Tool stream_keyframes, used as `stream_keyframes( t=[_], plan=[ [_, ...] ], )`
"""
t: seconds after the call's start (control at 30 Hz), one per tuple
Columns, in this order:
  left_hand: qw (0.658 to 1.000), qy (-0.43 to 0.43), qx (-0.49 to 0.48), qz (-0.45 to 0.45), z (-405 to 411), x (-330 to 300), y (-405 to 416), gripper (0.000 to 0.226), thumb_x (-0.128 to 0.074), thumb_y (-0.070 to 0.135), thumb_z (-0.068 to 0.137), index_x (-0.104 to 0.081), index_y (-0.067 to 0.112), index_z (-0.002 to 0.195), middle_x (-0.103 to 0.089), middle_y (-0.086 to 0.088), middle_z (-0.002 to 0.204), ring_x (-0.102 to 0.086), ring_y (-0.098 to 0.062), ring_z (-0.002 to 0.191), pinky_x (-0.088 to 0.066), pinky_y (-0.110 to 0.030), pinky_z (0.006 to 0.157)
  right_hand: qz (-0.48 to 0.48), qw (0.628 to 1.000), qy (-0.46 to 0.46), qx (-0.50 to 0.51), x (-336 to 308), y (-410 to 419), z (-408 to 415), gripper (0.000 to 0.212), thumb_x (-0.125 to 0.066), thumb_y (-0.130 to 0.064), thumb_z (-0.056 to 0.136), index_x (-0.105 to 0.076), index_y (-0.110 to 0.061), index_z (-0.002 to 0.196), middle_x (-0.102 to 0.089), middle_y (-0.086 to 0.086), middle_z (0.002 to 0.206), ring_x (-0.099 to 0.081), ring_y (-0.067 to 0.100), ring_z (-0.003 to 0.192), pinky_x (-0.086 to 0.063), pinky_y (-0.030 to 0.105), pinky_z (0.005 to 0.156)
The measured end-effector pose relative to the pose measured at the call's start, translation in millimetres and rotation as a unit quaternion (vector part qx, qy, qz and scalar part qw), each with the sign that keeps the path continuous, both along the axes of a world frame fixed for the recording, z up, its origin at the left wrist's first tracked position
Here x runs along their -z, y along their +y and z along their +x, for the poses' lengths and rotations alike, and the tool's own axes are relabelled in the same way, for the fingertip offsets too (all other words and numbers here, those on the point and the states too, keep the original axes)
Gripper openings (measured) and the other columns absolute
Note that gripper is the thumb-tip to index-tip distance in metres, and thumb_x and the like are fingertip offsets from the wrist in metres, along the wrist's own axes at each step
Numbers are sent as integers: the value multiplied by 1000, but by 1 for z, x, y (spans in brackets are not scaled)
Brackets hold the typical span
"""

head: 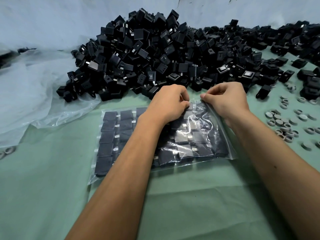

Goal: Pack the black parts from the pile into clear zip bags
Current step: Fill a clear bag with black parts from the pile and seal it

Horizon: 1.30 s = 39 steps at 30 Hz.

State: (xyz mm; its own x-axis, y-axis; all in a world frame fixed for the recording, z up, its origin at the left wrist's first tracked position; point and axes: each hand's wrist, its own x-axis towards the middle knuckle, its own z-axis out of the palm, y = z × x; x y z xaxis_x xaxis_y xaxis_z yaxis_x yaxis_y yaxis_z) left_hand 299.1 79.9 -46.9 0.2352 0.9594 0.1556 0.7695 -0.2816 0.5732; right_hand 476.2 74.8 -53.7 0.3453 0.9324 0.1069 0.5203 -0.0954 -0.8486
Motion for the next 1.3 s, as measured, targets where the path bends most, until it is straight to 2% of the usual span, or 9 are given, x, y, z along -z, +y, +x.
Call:
stream_keyframes(
  t=[0.13, 0.2, 0.27, 0.6, 0.93, 1.1, 1.2, 1.23, 1.3],
  plan=[
    [1000, 1, 0, -3, 0, 0, 0, 2, -72, 28, 94, -70, 27, 94, -69, 9, 94, -65, -11, 87, -57, -41, 86, 13, 998, -54, 16, 3, -5, 4, 27, -86, -45, 80, -72, -23, 71, -71, -8, 74, -67, 12, 77, -53, 31, 68],
    [1000, 1, 0, -4, 0, 0, -1, 2, -72, 28, 94, -70, 27, 94, -69, 9, 94, -65, -11, 88, -57, -41, 86, -2, 997, -81, 8, 3, -7, 3, 42, -81, -61, 78, -69, -20, 73, -68, -5, 73, -63, 11, 73, -47, 30, 60],
    [1000, 2, 0, -1, 0, 0, -1, 2, -72, 28, 94, -70, 27, 93, -69, 9, 93, -65, -12, 88, -57, -41, 86, -22, 993, -113, -5, 2, -8, 0, 48, -82, -64, 74, -67, -19, 71, -66, -6, 70, -60, 8, 70, -40, 26, 55],
    [1000, 5, -5, -18, 0, 0, 0, 4, -72, 30, 94, -70, 27, 93, -69, 11, 92, -65, -11, 88, -57, -41, 86, -47, 995, -79, -32, 5, -8, 4, 23, -78, -44, 88, -75, -27, 73, -72, -9, 74, -64, 6, 74, -42, 23, 59],
    [999, 23, -17, -17, 2, 1, 1, 11, -70, 37, 95, -69, 26, 92, -68, 8, 92, -62, -12, 89, -55, -37, 82, -6, 997, -22, -67, 16, -15, 10, 15, -74, -36, 93, -77, -23, 86, -75, -3, 83, -70, 18, 84, -58, 39, 81],
    [999, 21, -31, -9, 6, 4, 1, 15, -71, 37, 95, -68, 24, 88, -66, 9, 86, -61, -13, 88, -49, -34, 76, 42, 992, 22, -115, 13, -20, 14, 19, -66, -28, 101, -76, -18, 87, -74, 1, 82, -68, 15, 76, -54, 31, 73],
    [1000, 2, -26, -14, 6, 4, 1, 11, -70, 33, 96, -69, 24, 89, -66, 10, 85, -62, -11, 86, -54, -36, 79, 15, 977, 155, -143, 9, -23, 18, 27, -54, -18, 107, -76, -9, 93, -75, 9, 81, -66, 14, 66, -56, 25, 60],
    [1000, -3, -23, -16, 6, 4, 0, 9, -70, 31, 96, -70, 25, 89, -67, 10, 84, -63, -10, 85, -56, -37, 81, 4, 974, 165, -156, 8, -24, 20, 25, -55, -15, 107, -76, -8, 95, -75, 9, 82, -66, 11, 64, -55, 22, 58],
    [1000, -6, -18, -19, 7, 3, -1, 8, -69, 28, 97, -72, 26, 90, -68, 10, 85, -64, -10, 86, -56, -38, 84, -6, 977, 109, -181, 8, -22, 23, 15, -62, -10, 102, -77, -10, 99, -75, 8, 85, -66, 6, 65, -54, 16, 61]
  ],
)
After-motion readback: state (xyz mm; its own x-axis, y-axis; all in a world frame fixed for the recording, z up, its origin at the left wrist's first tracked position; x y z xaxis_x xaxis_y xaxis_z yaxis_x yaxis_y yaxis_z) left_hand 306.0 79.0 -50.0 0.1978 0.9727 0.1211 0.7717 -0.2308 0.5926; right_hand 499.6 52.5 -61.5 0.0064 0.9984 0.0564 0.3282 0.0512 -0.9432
